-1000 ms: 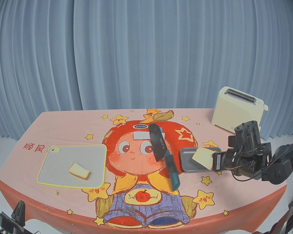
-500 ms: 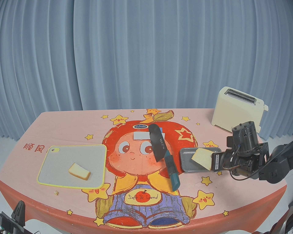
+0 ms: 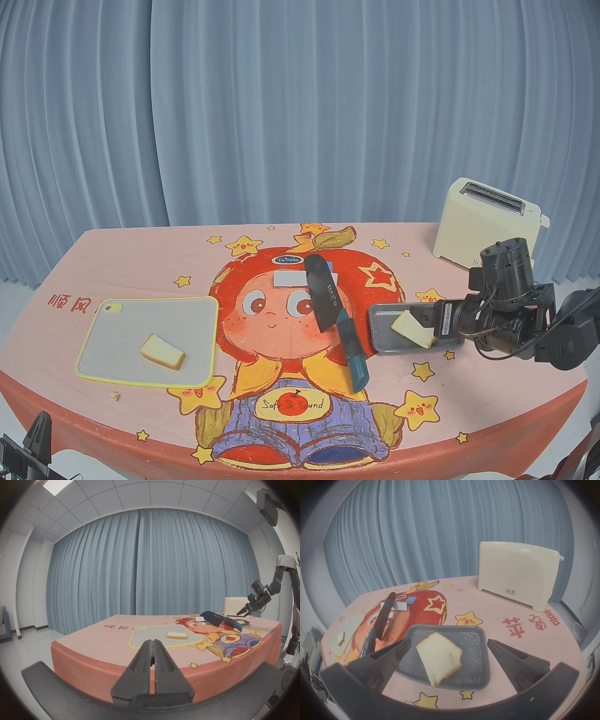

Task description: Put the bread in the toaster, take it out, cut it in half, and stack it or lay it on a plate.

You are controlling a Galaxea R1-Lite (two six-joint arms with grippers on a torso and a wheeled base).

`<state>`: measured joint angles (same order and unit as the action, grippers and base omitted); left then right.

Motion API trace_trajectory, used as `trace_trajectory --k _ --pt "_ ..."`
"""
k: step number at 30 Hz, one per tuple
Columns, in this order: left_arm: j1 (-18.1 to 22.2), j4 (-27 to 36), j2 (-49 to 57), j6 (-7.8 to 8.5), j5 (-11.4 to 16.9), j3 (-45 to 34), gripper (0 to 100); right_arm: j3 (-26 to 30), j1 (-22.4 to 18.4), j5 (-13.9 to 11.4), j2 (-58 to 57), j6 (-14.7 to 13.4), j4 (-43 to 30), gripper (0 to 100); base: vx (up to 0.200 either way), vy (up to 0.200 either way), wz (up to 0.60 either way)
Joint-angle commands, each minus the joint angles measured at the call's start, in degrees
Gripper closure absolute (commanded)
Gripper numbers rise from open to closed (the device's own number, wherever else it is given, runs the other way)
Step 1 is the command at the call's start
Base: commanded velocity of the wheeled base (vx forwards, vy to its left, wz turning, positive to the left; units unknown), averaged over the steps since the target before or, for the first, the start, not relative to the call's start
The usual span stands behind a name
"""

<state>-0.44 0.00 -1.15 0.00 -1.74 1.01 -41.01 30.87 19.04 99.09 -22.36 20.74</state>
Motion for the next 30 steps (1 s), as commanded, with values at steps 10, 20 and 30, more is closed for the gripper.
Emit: trace_trajectory --k 10,20,30 --pt "0.0 0.0 0.0 -0.09 0.0 -1.0 100 0.2 2.9 0.0 -7.0 0.1 -0.1 0 0.000 0.000 0.00" --pt "0.0 0.0 0.0 -0.09 0.0 -1.0 100 0.8 6.2 0.0 -11.4 0.1 -0.1 0 0.000 0.000 0.00" --pt "0.0 0.0 0.0 -0.26 0.1 -1.0 100 2.4 10.6 -0.1 -14.3 0.6 -0.1 0 0.000 0.000 0.00"
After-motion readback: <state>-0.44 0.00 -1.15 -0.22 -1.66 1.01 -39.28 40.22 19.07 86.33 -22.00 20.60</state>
